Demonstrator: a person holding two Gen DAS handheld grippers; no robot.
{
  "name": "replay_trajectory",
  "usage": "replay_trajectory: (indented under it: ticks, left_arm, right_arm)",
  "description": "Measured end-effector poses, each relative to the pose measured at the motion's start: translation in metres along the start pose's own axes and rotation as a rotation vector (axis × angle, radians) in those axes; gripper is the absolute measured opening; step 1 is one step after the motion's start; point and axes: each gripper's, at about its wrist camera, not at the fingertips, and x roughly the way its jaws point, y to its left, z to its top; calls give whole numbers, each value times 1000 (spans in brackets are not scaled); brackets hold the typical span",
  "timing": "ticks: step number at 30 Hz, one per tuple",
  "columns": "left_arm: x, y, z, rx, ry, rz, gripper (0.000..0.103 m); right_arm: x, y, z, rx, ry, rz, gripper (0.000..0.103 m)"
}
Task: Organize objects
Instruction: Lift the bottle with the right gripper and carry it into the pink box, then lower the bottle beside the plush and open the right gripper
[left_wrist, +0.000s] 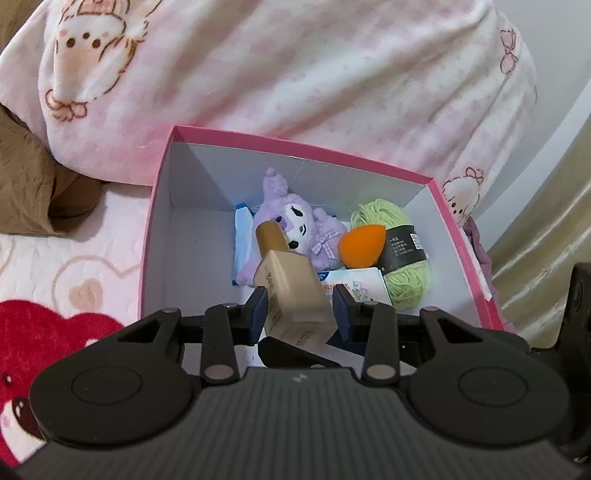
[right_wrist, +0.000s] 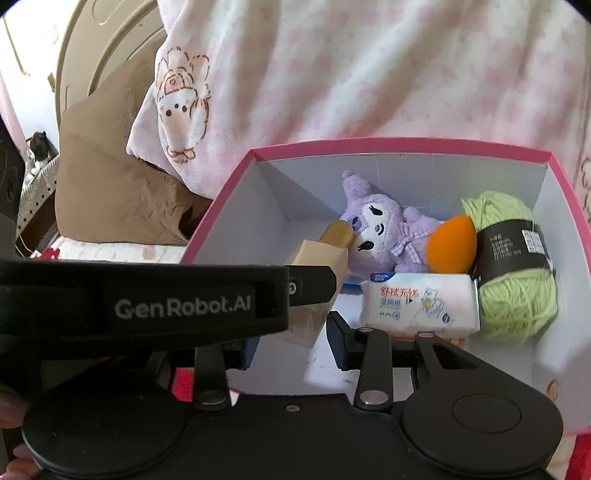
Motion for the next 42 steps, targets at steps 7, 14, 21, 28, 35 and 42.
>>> replay_trajectory:
  ticks: [7, 14, 21, 28, 35, 42]
  left_arm:
    - [16, 10, -4, -53, 52, -19, 34]
    - [30, 13, -3, -57, 59, -1, 34]
    - [31, 16, -3, -93, 63, -45, 33]
    - [20, 15, 2, -85, 42, 4, 33]
    - [-2, 8, 10, -65, 29, 56, 54]
    - [-22, -6, 9, -26, 47, 127, 69]
  right_arm:
    - [27, -7, -7, 9, 46, -22, 43]
    - [48, -21, -2, 87, 90, -16, 40]
    - [55, -15, -6, 97, 114, -25, 40]
    - [54, -11, -6, 57, 113, -57, 40]
    - [38, -8, 2, 11, 85, -65, 41]
    - [7, -11, -2, -3, 74, -48, 42]
